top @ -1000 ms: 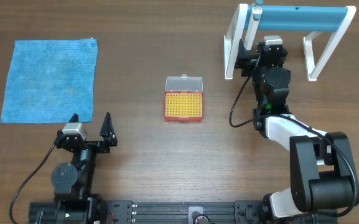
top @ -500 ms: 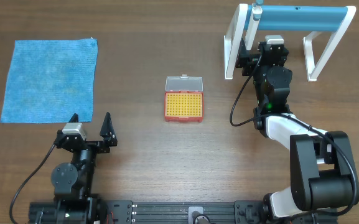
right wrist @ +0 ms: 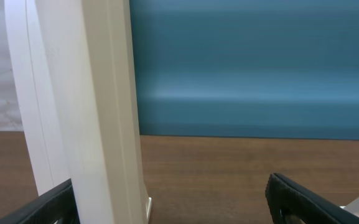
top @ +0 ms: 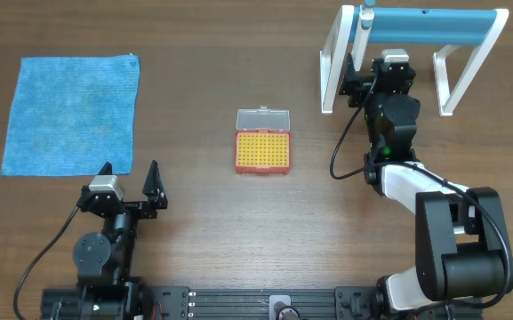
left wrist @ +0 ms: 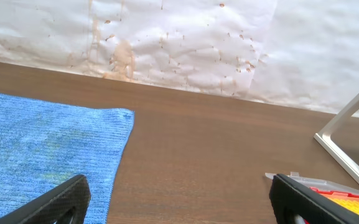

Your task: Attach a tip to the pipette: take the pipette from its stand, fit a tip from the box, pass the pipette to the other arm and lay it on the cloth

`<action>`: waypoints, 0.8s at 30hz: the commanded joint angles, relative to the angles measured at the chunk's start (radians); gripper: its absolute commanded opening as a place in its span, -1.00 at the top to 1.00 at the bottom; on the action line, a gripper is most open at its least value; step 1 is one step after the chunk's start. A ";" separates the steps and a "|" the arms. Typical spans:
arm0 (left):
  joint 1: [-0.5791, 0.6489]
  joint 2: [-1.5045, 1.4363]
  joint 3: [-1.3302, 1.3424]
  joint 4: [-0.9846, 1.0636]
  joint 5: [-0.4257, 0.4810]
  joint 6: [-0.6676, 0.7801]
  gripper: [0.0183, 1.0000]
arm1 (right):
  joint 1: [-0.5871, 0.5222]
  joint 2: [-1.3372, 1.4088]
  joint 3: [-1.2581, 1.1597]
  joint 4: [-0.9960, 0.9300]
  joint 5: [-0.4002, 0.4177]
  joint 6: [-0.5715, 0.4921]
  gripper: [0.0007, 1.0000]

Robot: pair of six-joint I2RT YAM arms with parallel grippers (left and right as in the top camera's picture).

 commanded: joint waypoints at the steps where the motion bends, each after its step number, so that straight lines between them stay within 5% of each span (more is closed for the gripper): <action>1: -0.003 -0.005 -0.002 -0.004 0.018 0.012 -0.86 | -0.003 0.029 0.034 0.006 0.002 -0.014 -0.82; 12: -0.003 -0.005 -0.002 -0.005 0.018 0.012 -0.86 | -0.003 0.083 0.093 0.006 0.002 -0.014 -0.80; 20: -0.003 -0.005 -0.002 -0.004 0.018 0.012 -0.86 | -0.002 0.086 0.093 0.006 -0.004 -0.014 0.71; 24: -0.003 -0.005 -0.002 -0.004 0.018 0.012 -0.86 | -0.002 0.086 0.093 0.030 -0.036 0.005 0.84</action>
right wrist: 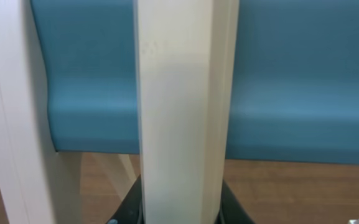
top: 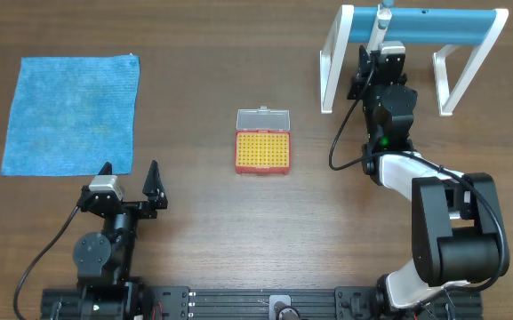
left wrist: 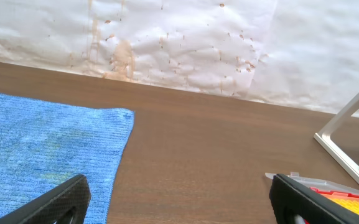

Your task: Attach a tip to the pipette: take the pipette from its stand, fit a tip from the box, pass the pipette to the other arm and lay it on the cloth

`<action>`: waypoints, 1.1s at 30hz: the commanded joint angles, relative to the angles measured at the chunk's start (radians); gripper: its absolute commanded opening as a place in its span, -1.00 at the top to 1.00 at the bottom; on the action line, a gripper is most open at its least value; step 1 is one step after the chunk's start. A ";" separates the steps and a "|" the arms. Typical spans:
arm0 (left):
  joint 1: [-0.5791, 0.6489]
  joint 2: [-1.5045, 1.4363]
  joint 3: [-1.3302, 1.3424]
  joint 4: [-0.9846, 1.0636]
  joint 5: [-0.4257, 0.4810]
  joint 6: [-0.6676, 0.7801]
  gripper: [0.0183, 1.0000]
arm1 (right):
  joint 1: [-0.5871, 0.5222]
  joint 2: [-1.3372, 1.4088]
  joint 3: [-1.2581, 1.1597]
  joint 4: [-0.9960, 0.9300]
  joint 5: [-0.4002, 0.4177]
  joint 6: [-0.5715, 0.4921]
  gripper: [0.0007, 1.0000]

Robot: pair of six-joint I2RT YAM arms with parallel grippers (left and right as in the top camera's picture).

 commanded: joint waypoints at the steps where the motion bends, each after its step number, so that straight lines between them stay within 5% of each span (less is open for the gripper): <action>1: -0.003 -0.005 -0.002 -0.004 0.018 0.012 -0.86 | 0.000 0.013 0.021 0.042 -0.043 0.016 0.84; 16: -0.003 -0.005 -0.002 -0.004 0.018 0.012 -0.86 | 0.021 -0.035 0.016 0.099 -0.058 0.016 0.84; 21: -0.003 -0.005 -0.002 -0.004 0.018 0.012 -0.86 | 0.111 -0.112 -0.044 0.115 -0.061 0.016 0.84; 29: -0.003 -0.005 -0.002 -0.004 0.018 0.012 -0.87 | 0.263 -0.164 -0.196 0.259 -0.293 0.016 0.84; 33: -0.003 -0.005 -0.002 -0.004 0.018 0.012 -0.86 | 0.329 -0.140 -0.264 0.408 -0.302 0.019 0.84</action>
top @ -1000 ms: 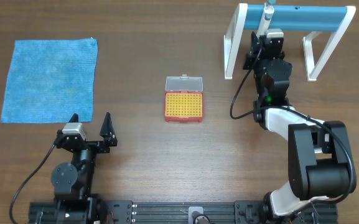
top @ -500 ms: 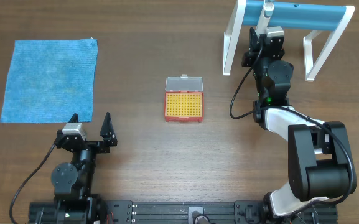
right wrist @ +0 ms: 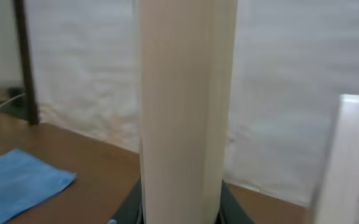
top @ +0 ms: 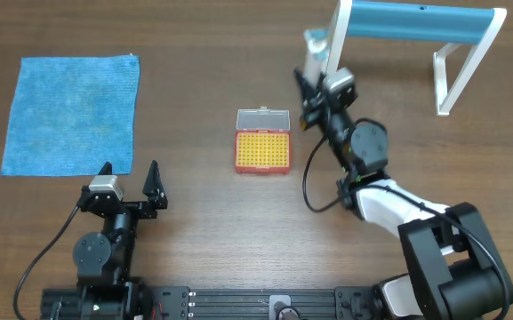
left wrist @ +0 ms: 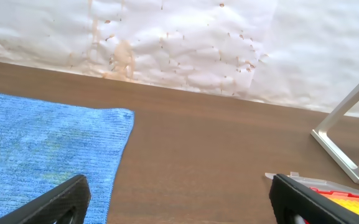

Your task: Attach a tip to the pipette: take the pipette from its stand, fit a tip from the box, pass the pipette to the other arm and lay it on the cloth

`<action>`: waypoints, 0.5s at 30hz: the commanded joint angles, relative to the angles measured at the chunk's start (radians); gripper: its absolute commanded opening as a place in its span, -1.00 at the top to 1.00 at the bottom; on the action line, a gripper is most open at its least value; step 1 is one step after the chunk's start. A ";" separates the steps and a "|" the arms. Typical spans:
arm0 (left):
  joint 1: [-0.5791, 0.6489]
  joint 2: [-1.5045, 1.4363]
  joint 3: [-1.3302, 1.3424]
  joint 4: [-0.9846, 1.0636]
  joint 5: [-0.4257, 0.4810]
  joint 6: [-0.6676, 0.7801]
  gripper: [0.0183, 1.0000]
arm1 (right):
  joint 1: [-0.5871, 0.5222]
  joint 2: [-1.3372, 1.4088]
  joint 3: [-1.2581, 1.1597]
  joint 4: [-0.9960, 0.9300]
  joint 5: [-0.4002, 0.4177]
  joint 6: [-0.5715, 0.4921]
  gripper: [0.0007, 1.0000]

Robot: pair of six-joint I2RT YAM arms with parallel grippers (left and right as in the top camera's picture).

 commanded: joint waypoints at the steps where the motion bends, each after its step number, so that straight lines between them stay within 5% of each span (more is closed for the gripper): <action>1: -0.003 -0.005 -0.002 -0.004 0.018 0.012 -0.86 | 0.089 0.036 -0.085 0.165 -0.079 0.011 0.83; 10: -0.003 -0.005 -0.002 -0.004 0.018 0.012 -0.86 | 0.232 0.169 -0.079 0.190 -0.078 0.012 0.84; 15: -0.003 -0.005 -0.002 -0.004 0.018 0.012 -0.86 | 0.246 0.220 -0.067 0.190 0.002 0.011 0.84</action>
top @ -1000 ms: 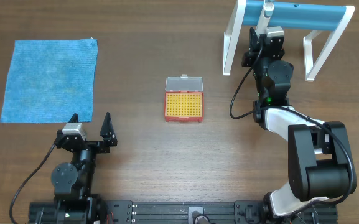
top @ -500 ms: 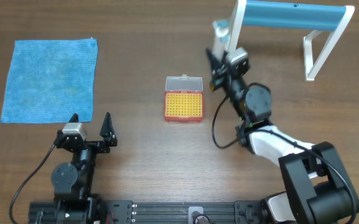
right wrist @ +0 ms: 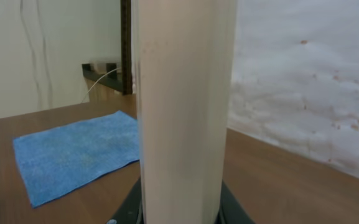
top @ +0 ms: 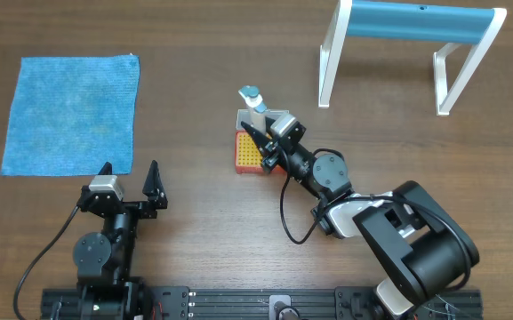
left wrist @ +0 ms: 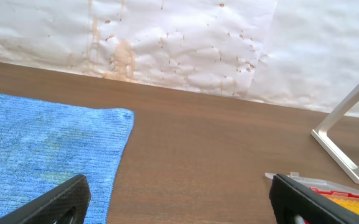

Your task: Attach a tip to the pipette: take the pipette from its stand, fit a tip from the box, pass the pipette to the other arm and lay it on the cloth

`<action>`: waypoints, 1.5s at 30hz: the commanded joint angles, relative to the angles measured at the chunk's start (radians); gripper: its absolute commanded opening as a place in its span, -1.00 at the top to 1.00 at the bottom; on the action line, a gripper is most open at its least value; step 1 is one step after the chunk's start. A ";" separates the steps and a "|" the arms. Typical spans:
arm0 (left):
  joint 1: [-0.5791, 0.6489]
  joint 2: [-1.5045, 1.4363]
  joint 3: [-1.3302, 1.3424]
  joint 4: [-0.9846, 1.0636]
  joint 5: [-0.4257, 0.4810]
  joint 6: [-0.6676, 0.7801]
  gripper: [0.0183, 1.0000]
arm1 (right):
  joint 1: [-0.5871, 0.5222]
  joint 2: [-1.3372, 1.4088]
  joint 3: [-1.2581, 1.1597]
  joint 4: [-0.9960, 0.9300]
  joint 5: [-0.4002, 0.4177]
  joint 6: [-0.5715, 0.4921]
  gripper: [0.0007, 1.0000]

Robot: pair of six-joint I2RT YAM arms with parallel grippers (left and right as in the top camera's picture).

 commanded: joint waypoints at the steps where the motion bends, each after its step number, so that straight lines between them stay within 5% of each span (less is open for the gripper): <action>1: -0.003 -0.005 -0.002 -0.004 0.018 0.012 -0.86 | 0.005 0.047 0.017 0.009 0.068 0.011 0.84; 45: -0.003 -0.005 -0.002 -0.004 0.018 0.012 -0.87 | -0.009 0.098 0.070 -0.033 0.051 0.011 0.84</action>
